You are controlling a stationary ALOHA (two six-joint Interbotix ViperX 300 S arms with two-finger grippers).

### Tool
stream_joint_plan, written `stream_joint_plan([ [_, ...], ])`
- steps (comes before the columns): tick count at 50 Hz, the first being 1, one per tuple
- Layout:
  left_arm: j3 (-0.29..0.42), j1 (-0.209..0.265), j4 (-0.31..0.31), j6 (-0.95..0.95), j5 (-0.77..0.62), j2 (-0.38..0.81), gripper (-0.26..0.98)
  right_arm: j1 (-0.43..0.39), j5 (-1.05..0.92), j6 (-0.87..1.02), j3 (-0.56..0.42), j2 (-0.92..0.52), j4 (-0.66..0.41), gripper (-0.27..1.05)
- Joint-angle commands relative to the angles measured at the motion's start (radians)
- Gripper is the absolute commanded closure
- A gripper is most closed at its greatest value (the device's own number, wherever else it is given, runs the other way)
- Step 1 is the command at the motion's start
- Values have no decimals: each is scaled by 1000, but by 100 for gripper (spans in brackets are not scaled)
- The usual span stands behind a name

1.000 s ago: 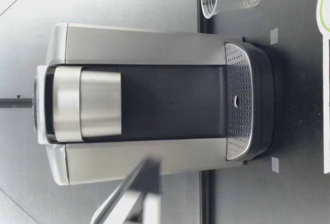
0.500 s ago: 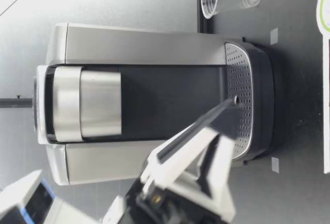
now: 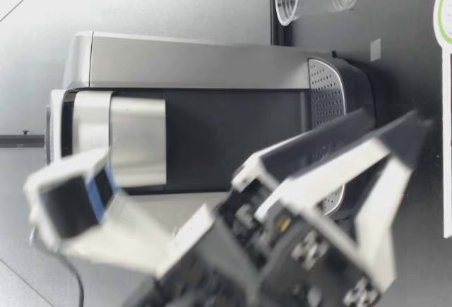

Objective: Place the coffee capsule inside the capsule container, then place the cup onto the center of the cup tray, then push the 'Hot Water' and 'Travel Mug' buttons.

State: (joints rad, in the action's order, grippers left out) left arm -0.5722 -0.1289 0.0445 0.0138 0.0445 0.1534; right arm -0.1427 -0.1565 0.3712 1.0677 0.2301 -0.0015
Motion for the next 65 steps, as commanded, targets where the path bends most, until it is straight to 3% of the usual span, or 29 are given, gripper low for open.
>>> stream_joint_plan([
  [1, 57, -2, 3, -2, 31, 5, -5, -25, 25, -5, -32, -9, -6, 71],
  [25, 129, -15, 6, -9, 34, 87, -5, -57, 57, -6, -74, -114, -26, 71],
  [65, 201, -15, 3, -21, 32, 158, -5, -58, 55, -8, -91, -143, -28, 71],
])
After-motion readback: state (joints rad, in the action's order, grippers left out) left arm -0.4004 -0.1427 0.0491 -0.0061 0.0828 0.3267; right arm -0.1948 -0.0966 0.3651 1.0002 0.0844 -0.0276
